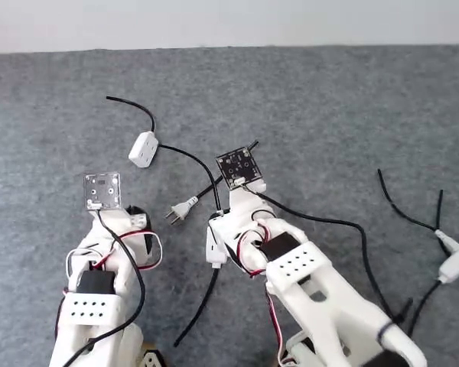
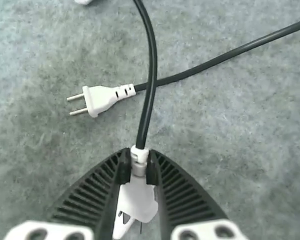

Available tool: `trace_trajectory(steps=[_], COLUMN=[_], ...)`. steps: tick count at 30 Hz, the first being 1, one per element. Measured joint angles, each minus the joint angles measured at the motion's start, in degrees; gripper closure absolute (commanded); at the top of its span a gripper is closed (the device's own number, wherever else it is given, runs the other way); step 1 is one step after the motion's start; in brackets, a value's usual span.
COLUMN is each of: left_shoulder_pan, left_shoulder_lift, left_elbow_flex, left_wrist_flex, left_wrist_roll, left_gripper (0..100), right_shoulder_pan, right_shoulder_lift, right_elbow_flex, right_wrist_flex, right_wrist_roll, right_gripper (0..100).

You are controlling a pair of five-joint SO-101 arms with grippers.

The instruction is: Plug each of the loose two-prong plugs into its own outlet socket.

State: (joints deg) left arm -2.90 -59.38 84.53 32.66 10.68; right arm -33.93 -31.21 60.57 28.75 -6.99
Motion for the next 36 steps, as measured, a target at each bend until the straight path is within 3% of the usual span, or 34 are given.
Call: trace_trajectory(steps=[9, 15, 21, 26, 36], left_shoulder_pan=[3.6, 3.8, 5.5, 8.4, 13.2], left_shoulder_lift=[2.9, 22.6, 39.9, 36.5, 12.5], left_elbow_flex=[-0.9, -11.5, -24.0, -22.0, -7.6], left_wrist_flex=[6.1, 6.5, 15.1, 15.4, 15.5], left_wrist_roll=[0.0, -4.7, -14.9, -18.5, -22.3], left_gripper=[98, 99, 99, 99, 99], right_shoulder_pan=[0.0, -1.4, -7.0, -7.8, -8.5], right_shoulder_lift=[-21.8, -32.9, -36.6, -36.7, -36.8], right_elbow_flex=[-0.9, 1.6, 3.6, 3.9, 5.8], right_wrist_flex=[13.2, 14.2, 15.4, 15.4, 14.9], right_wrist_roll=[4.2, 7.5, 9.8, 10.0, 10.0], right_gripper=[99.1, 99.1, 99.1, 99.1, 99.1])
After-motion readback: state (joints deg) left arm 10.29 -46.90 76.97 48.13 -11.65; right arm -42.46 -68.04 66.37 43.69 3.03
